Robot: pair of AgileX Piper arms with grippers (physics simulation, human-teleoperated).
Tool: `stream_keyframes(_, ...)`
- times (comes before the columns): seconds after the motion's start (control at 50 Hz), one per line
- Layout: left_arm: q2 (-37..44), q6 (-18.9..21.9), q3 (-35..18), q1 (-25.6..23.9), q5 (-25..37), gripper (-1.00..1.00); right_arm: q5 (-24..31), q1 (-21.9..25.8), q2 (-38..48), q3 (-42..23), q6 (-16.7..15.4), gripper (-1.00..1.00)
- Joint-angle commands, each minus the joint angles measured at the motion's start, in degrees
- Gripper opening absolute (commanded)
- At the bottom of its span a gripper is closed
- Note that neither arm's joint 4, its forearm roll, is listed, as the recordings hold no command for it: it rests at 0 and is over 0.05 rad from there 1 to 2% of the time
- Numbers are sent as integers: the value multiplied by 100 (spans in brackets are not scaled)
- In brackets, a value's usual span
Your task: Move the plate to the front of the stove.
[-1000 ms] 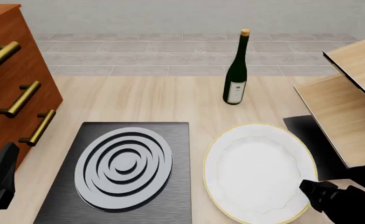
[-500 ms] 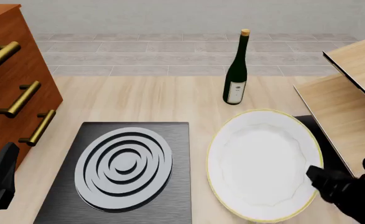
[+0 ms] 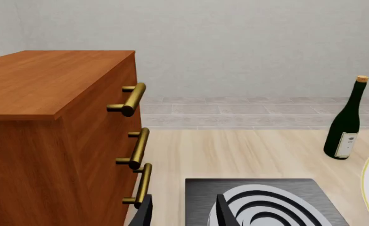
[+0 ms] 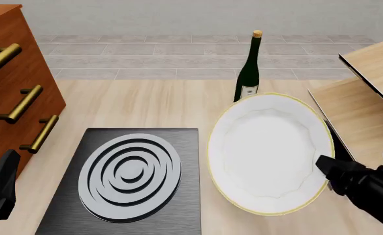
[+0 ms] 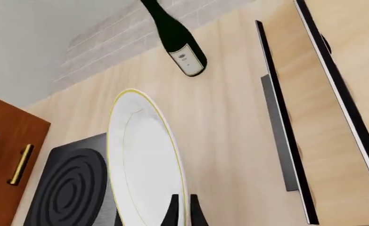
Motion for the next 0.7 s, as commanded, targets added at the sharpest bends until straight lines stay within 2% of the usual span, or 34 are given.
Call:
stream_keyframes(0.02, 0, 0, 0, 2, 0, 100, -741, 117, 642, -196, 319, -100)
stream_keyframes(0.08, 0, -2, 0, 1, 0, 100, -1089, 222, 908, -231, 571, -100)
stream_keyframes(0.1, -1, 0, 0, 0, 0, 100, -1233, 462, 861, -183, 846, -100)
stream_keyframes(0.12, 0, 0, 0, 0, 0, 100, -1285, 466, 888, -192, 926, -100)
stream_keyframes(0.16, 0, 0, 0, 0, 0, 100, -1345, 478, 915, -260, 949, -100)
stream_keyframes(0.28, 0, -1, 0, 1, 0, 100, -1994, 613, 1508, -291, 1301, -100)
stream_keyframes(0.3, -1, 0, 0, 0, 0, 100, -2211, 694, 1632, -249, 1483, -100)
stream_keyframes(0.34, 1, 1, 0, 1, 0, 100, -2468, 812, 1867, -248, 1652, -100)
stream_keyframes(0.46, 1, -1, 0, -1, 0, 100, -3059, 959, 2516, -416, 1992, -100)
stream_keyframes(0.52, 0, 0, 0, 1, 0, 100, -3179, 1117, 2677, -514, 2097, -100)
stream_keyframes(0.56, 0, 0, 0, 0, 0, 100, -3102, 1052, 2792, -722, 2009, -100)
stream_keyframes(0.64, 1, -1, 0, -1, 0, 100, -3371, 1266, 3194, -904, 2181, -100)
stream_keyframes(0.66, 1, 1, 0, -1, 0, 100, -3567, 1408, 3349, -923, 2309, -100)
stream_keyframes(0.7, 0, 0, 0, 2, 0, 100, -3473, 1308, 3485, -1096, 2226, -100)
